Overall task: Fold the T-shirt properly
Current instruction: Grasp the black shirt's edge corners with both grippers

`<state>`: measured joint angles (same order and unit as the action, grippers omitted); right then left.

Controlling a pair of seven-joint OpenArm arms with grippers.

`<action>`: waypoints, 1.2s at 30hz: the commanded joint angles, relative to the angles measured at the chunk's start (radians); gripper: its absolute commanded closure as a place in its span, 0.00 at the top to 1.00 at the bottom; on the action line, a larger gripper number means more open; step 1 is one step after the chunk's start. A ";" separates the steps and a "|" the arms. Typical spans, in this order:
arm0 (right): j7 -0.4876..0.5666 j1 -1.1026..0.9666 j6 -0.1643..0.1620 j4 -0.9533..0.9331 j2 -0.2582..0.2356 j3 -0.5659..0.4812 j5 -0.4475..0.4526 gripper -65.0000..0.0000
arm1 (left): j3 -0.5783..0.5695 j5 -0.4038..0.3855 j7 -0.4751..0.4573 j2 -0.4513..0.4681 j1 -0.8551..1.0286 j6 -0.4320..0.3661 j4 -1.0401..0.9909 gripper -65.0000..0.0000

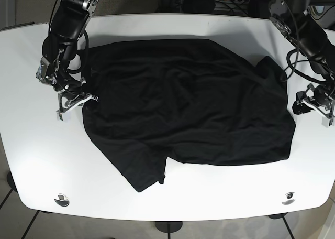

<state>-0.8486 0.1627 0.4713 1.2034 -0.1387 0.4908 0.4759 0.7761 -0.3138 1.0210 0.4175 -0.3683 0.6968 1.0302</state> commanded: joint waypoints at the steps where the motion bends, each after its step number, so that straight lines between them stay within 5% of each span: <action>1: -0.001 0.011 -0.001 0.016 -0.011 0.001 0.005 0.03 | -0.002 -0.025 -0.118 0.073 -0.099 0.001 -0.162 0.63; 7: -0.001 0.011 0.002 0.016 -0.009 0.001 0.005 0.03 | -0.007 -0.025 -0.322 0.137 -0.225 0.001 -0.494 0.63; 11: -0.001 0.011 0.004 0.017 -0.009 0.004 0.007 0.03 | -0.008 -0.025 -0.344 0.137 -0.235 0.001 -0.548 0.63; 19: -0.001 0.010 0.005 0.017 -0.009 0.007 0.007 0.03 | -0.019 -0.023 -0.396 0.105 -0.235 -0.119 -0.620 0.64; 27: -0.001 0.008 0.005 0.017 -0.009 0.009 0.007 0.03 | -0.119 -0.029 -0.402 0.044 -0.266 -0.121 -0.620 0.64; 33: -0.001 -0.005 0.005 0.017 -0.009 0.009 0.007 0.03 | -0.122 -0.025 -0.469 0.022 -0.268 -0.213 -0.620 0.63; 34: -0.001 -0.005 0.005 0.017 -0.009 0.009 0.007 0.03 | -0.122 -0.025 -0.471 0.024 -0.266 -0.231 -0.620 0.61; 36: -0.001 -0.007 0.005 0.017 -0.009 0.009 0.007 0.03 | -0.123 -0.023 -0.520 0.024 -0.260 -0.276 -0.618 0.34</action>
<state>-0.8410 0.1463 0.4747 1.2079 -0.1387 0.4976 0.4870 0.6521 -0.3363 0.4980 0.4236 -0.6125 0.4221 0.4019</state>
